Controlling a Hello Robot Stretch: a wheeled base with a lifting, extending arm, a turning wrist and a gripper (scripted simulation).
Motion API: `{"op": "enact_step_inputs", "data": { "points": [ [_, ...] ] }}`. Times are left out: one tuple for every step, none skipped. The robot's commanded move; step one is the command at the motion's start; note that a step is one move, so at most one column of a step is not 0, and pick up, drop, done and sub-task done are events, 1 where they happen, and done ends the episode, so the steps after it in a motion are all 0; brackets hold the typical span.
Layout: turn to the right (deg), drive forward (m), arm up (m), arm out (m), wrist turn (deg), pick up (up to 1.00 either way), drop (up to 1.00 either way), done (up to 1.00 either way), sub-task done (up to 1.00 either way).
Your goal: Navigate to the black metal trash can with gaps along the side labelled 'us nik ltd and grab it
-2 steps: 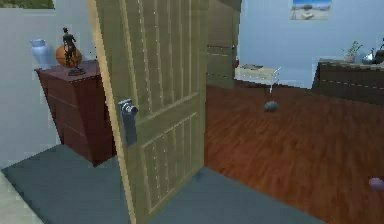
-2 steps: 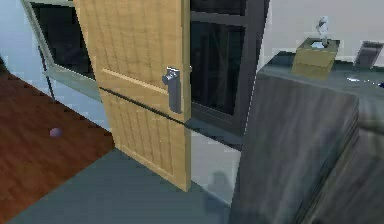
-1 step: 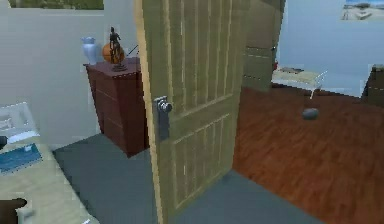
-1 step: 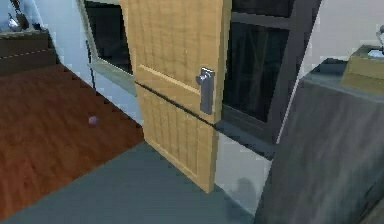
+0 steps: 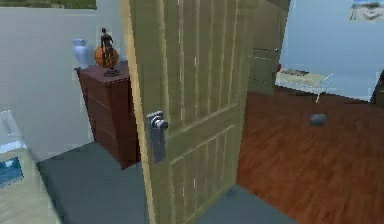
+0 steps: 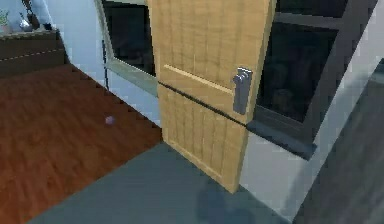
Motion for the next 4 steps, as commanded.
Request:
{"op": "enact_step_inputs", "data": {
  "points": [
    [39.0, 0.00, 0.00, 0.00, 0.0, 0.00, 0.00, 0.00, 0.00],
    [0.0, 0.80, 0.00, 0.00, 0.0, 0.00, 0.00, 0.00, 0.00],
    [-3.0, 0.00, 0.00, 0.00, 0.0, 0.00, 0.00, 0.00, 0.00],
    [6.0, 0.00, 0.00, 0.00, 0.0, 0.00, 0.00, 0.00, 0.00]
  ]
}}
